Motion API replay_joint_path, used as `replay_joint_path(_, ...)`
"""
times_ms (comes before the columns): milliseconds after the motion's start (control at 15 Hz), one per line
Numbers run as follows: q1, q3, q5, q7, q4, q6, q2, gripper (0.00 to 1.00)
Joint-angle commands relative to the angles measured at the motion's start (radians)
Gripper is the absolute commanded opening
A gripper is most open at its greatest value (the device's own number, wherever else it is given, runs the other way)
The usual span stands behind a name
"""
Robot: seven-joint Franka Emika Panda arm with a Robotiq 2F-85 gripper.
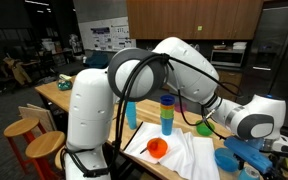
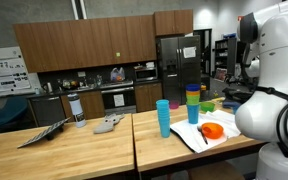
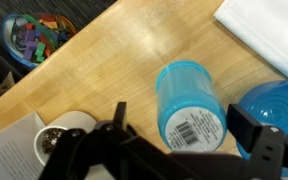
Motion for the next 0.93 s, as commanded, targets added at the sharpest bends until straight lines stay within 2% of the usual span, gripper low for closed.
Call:
replay_joint_path(0,0.006,-0.006,-0.032,0.021,-0.007,0.010,0.003,1.00)
replay_joint_path(267,0.003,-0.005,-0.021,0.036,-0.010,0.059,0.017,1.00)
replay_joint_path(467,0.006,-0.008,-0.018,0.071,-0.045,0.212,0.020,1.00)
replay_joint_path(600,0.010,-0.013,-0.024,0.085,-0.056,0.270,0.031,1.00)
replay_joint_path(867,0.018,-0.022,-0.034,0.111,-0.066,0.301,0.043,1.00)
